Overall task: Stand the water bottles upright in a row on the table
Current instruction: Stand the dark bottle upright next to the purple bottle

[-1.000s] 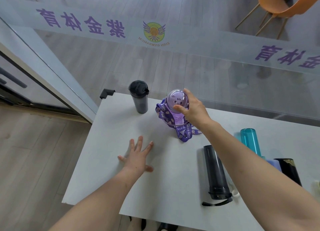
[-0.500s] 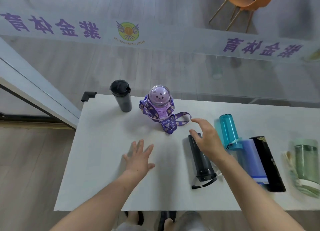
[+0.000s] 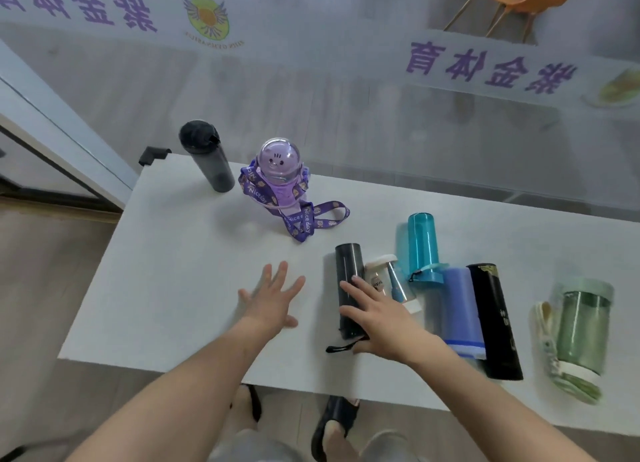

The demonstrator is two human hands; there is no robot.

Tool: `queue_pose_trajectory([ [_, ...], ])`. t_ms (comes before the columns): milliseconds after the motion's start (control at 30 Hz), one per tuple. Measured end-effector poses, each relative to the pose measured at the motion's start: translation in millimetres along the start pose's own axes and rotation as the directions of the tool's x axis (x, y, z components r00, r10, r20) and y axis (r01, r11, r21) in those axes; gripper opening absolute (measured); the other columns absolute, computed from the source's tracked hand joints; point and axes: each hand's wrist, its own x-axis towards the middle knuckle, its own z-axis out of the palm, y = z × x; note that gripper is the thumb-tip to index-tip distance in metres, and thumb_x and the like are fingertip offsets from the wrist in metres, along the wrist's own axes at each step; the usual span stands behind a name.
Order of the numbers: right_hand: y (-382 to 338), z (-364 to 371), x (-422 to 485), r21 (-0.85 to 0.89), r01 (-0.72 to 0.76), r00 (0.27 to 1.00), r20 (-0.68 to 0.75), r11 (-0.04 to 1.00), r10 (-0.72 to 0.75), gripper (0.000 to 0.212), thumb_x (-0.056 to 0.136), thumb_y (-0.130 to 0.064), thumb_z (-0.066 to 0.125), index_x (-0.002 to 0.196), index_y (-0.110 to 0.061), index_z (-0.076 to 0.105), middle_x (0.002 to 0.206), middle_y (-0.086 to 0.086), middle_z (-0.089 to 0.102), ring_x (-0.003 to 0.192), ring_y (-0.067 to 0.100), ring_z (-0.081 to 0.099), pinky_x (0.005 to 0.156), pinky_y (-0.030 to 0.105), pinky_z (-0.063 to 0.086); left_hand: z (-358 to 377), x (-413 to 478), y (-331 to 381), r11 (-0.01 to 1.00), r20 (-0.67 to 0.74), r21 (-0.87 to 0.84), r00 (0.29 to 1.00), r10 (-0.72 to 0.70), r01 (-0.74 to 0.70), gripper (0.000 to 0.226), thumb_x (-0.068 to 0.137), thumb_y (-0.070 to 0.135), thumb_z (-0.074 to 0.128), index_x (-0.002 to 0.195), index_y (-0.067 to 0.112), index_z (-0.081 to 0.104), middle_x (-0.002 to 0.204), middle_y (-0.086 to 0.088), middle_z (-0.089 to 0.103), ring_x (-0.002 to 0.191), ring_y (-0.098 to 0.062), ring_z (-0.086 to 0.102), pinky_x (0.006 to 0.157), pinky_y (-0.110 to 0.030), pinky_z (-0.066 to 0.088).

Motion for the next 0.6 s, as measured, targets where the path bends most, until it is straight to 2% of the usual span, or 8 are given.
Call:
queue_pose_trajectory([
  [100,-3.4,3.7,1.7,-0.034,-0.003,1.0,-0.021,0.999,0.002,0.057,0.079,-0.044,0.078,0.131,-0.028,0.058,0.166,0.012,0.03,0.155,0.037,0.021,0.099,0.052,0.054,3.2,0.8,0.5,0.999,-0.02,0.028,0.999,-0.028,0.029,0.1,0.088,0.053,0.069,0.153,0.055,-0.006,0.165,0.008,-0.027,0.153,-0.026,-0.021,0.103,-0.069,0.033],
  [233,-3.8,8.2,1.5,-0.046,0.008,1.0,-0.02,0.999,-0.009,0.043,0.089,-0.039,0.071,0.129,-0.03,0.06,0.166,0.015,0.028,0.155,0.042,0.017,0.099,0.055,0.054,4.4,1.6,4.3,0.999,-0.025,0.005,0.998,-0.051,0.052,0.101,0.087,0.052,0.071,0.153,0.056,-0.005,0.166,0.009,-0.026,0.154,-0.026,-0.019,0.102,-0.066,0.036],
  [333,-6.6,6.6,2.2,-0.129,0.042,0.999,-0.005,0.991,-0.043,0.049,0.093,-0.031,0.069,0.139,-0.028,0.052,0.168,0.019,0.019,0.155,0.046,0.01,0.106,0.055,0.046,4.2,1.1,6.9,0.998,-0.007,-0.024,0.998,-0.062,0.062,0.101,0.087,0.049,0.072,0.154,0.055,-0.004,0.166,0.008,-0.026,0.154,-0.026,-0.019,0.103,-0.069,0.035],
  [400,-9.4,0.7,2.9,-0.17,0.07,0.997,0.048,0.983,-0.063,0.054,0.098,-0.022,0.062,0.148,-0.024,0.042,0.17,0.02,0.004,0.155,0.047,-0.001,0.115,0.055,0.035,5.9,1.6,7.7,0.997,-0.005,-0.037,0.998,-0.064,0.063,0.102,0.087,0.047,0.073,0.154,0.055,-0.003,0.166,0.008,-0.026,0.154,-0.026,-0.019,0.103,-0.069,0.035],
  [467,-12.5,-9.8,4.5,-0.19,0.071,0.995,0.084,0.979,-0.056,0.052,0.102,-0.017,0.053,0.152,-0.02,0.037,0.17,0.02,-0.004,0.155,0.047,-0.007,0.118,0.054,0.029,6.7,2.9,7.2,0.997,-0.006,-0.042,0.998,-0.066,0.065,0.102,0.087,0.047,0.073,0.154,0.055,-0.004,0.165,0.008,-0.027,0.154,-0.026,-0.02,0.104,-0.07,0.035],
  [600,-15.0,-17.9,11.8,-0.102,0.014,0.997,0.08,0.995,-0.006,0.042,0.104,-0.016,0.046,0.146,-0.019,0.046,0.171,0.017,-0.002,0.155,0.045,-0.008,0.103,0.053,0.045,6.5,3.2,6.0,0.997,0.003,-0.058,0.999,-0.053,0.053,0.101,0.088,0.045,0.073,0.154,0.055,-0.003,0.165,0.008,-0.028,0.153,-0.025,-0.021,0.104,-0.072,0.033],
])
